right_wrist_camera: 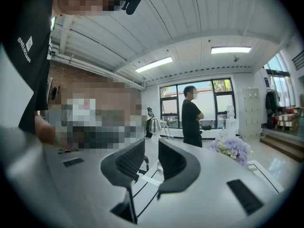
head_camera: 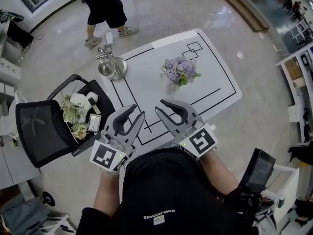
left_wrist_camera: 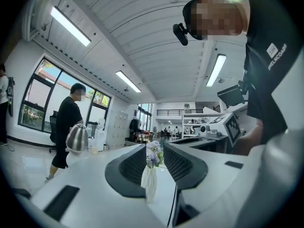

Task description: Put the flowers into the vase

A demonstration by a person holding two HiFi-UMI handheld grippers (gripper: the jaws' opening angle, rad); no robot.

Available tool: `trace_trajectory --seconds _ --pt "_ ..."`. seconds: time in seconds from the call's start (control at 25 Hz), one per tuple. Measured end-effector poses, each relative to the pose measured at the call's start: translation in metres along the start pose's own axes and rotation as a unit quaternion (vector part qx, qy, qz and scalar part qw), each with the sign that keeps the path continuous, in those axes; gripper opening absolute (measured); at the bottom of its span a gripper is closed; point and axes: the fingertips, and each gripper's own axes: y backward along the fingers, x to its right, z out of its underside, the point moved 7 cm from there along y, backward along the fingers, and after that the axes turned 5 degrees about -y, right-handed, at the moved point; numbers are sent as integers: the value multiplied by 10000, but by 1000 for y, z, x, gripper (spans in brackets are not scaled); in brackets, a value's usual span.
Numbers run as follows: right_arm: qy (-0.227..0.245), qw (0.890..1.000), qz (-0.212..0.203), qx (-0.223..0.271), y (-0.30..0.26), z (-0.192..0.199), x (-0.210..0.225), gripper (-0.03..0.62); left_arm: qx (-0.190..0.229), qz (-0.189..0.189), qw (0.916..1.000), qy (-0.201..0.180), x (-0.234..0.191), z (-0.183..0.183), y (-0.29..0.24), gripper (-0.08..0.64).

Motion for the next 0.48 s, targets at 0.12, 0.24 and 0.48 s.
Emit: trace_trajectory --seconds 0.12,0.24,0.48 --pt "17 9999 -80 139 -1 -5 -8 84 -11 -89 10000 -27 0 -1 8 117" --pt "24 9998 -10 216 -3 -8 -8 83 -29 -162 9999 28 -1 1 13 117" --pt "-73 9997 -44 221 -2 -8 -9 83 195 -176 9996 99 0 -1 16 117"
